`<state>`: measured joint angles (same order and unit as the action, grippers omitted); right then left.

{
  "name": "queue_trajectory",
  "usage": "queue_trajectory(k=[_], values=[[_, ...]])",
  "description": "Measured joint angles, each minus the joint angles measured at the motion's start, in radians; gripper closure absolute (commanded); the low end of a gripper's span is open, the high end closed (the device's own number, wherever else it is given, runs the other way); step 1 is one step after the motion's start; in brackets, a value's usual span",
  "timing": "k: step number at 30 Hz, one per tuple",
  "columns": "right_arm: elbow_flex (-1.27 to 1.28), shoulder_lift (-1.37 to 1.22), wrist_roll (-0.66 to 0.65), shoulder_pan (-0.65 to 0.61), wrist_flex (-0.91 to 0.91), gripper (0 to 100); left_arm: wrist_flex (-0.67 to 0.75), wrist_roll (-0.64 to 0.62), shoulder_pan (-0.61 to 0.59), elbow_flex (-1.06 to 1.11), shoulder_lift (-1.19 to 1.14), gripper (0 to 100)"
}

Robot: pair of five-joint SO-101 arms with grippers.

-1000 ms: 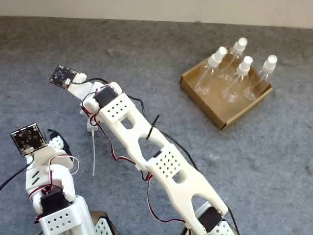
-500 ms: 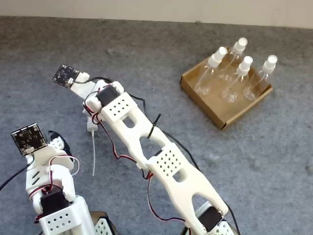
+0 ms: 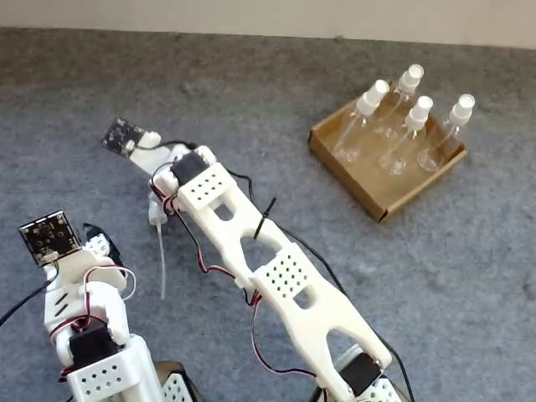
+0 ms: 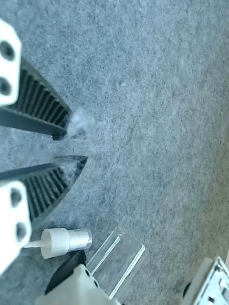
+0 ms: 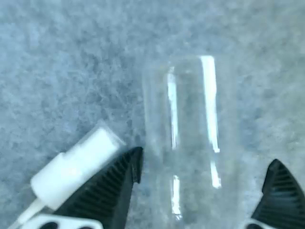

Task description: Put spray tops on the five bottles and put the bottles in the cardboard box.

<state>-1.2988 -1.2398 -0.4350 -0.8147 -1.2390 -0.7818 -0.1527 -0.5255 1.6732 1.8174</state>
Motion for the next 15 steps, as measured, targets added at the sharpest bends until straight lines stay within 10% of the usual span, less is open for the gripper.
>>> queue_trajectory(k=[15], values=[[-0.051,-0.009,-0.003,0.005,0.003,85.0,0.000,0.000,0.000,0.000,0.000,99]])
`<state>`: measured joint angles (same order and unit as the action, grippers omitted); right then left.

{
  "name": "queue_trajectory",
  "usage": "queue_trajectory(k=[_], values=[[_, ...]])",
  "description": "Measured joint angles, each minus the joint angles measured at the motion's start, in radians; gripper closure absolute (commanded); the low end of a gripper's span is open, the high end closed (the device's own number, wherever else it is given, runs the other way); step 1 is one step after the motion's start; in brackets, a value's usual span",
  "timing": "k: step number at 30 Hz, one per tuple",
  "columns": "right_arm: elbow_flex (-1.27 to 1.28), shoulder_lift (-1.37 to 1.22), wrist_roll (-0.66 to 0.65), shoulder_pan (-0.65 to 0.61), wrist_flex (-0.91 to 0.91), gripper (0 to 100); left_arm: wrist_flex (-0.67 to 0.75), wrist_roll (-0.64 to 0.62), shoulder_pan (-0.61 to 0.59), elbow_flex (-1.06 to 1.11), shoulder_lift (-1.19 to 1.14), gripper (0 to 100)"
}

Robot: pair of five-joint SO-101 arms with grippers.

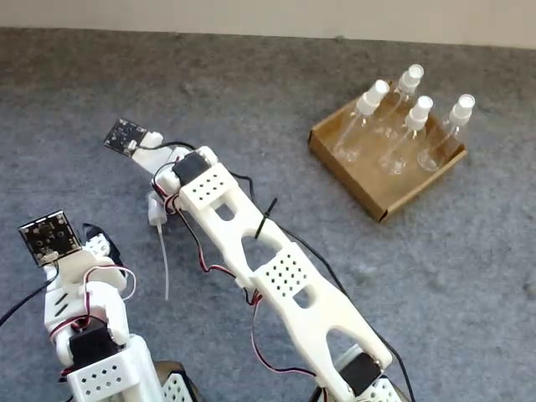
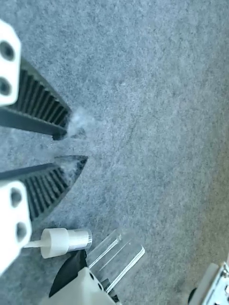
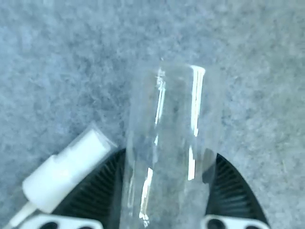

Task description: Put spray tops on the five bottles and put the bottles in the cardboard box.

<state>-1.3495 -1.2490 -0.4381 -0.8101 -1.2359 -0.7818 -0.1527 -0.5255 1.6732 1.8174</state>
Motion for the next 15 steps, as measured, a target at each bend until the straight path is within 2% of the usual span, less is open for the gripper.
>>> queue_trajectory(k=[8,15], values=[[-0.256,0.000,0.000,0.025,-0.141,85.0,0.000,0.000,0.000,0.000,0.000,99],[-0.282,0.000,0.000,0.032,-0.204,85.0,0.000,0.000,0.000,0.000,0.000,99]])
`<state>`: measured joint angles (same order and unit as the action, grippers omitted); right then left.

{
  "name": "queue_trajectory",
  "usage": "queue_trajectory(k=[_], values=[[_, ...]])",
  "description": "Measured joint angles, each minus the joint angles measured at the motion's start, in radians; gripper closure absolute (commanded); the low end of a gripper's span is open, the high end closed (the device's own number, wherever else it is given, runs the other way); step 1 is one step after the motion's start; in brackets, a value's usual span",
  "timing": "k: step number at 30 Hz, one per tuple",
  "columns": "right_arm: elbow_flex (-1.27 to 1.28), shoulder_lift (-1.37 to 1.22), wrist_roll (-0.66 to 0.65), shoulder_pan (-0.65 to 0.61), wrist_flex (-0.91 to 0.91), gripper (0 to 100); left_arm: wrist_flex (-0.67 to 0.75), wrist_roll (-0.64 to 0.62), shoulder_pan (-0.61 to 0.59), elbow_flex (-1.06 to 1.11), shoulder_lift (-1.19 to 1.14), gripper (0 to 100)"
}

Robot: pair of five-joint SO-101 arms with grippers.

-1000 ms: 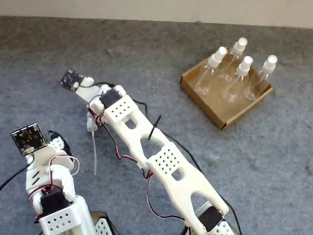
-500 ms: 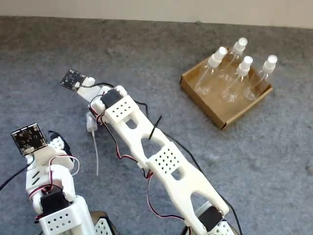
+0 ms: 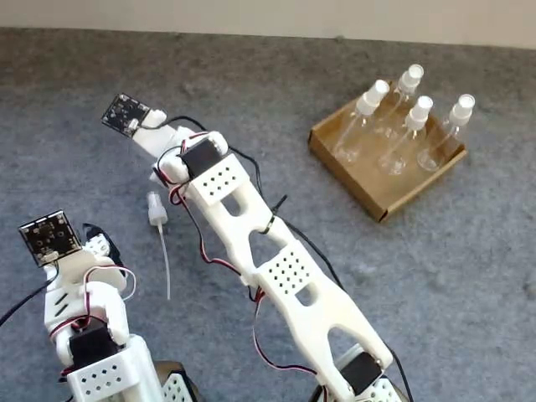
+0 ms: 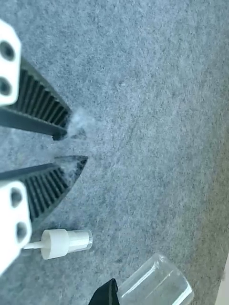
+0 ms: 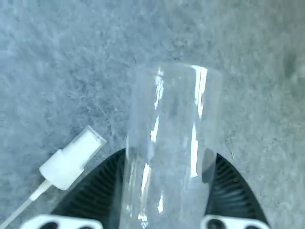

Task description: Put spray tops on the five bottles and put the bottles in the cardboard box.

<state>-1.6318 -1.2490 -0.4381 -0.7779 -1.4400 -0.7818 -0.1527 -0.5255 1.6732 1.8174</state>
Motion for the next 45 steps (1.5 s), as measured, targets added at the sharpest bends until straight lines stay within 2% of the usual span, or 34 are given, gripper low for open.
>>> queue_trajectory(k=[4,13,23,36,41,45], values=[[0.000,0.040,0.000,0.018,-0.078,84.9,0.000,0.000,0.000,0.000,0.000,99],[0.000,0.321,0.000,0.054,-0.296,84.9,0.000,0.000,0.000,0.000,0.000,99],[-0.008,0.405,0.000,0.222,-0.307,85.0,0.000,0.000,0.000,0.000,0.000,99],[-0.008,0.405,0.000,0.232,-0.308,85.0,0.000,0.000,0.000,0.000,0.000,99],[-0.008,0.405,-0.140,0.235,-0.308,85.0,0.000,0.000,0.000,0.000,0.000,99],[-0.008,0.405,-0.164,0.235,-0.308,85.0,0.000,0.000,0.000,0.000,0.000,99]])
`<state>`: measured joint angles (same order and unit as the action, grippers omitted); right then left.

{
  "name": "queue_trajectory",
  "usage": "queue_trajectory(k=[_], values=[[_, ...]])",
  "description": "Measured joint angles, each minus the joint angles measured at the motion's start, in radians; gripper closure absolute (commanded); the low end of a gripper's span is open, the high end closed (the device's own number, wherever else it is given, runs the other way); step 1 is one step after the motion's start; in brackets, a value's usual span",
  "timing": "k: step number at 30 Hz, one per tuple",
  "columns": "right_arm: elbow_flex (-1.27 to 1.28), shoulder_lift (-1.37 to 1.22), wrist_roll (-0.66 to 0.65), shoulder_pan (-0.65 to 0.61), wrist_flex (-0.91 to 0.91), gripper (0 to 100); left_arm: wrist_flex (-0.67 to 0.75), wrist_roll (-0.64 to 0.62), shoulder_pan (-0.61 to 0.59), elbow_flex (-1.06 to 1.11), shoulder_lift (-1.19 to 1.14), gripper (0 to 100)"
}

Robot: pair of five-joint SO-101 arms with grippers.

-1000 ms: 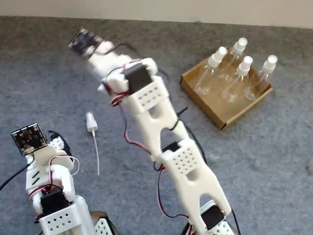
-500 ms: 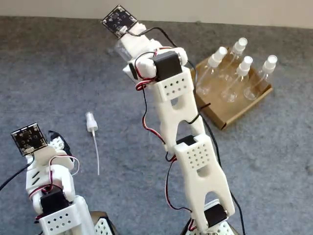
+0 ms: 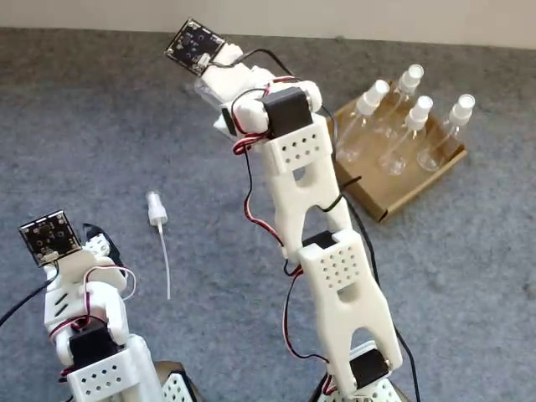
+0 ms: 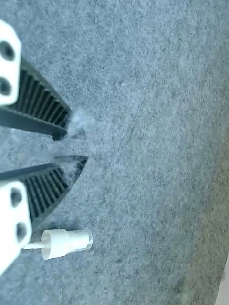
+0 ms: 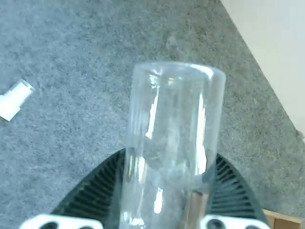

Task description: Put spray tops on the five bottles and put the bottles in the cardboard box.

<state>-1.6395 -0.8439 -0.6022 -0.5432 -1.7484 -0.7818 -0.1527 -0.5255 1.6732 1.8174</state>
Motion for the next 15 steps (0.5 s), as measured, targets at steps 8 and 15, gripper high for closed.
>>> queue_trajectory(k=[8,15], values=[[0.000,0.000,0.000,0.000,0.000,85.0,0.000,0.000,0.000,0.000,0.000,99],[0.000,0.058,0.000,-0.012,0.000,85.0,0.000,0.000,0.000,0.000,0.000,99]])
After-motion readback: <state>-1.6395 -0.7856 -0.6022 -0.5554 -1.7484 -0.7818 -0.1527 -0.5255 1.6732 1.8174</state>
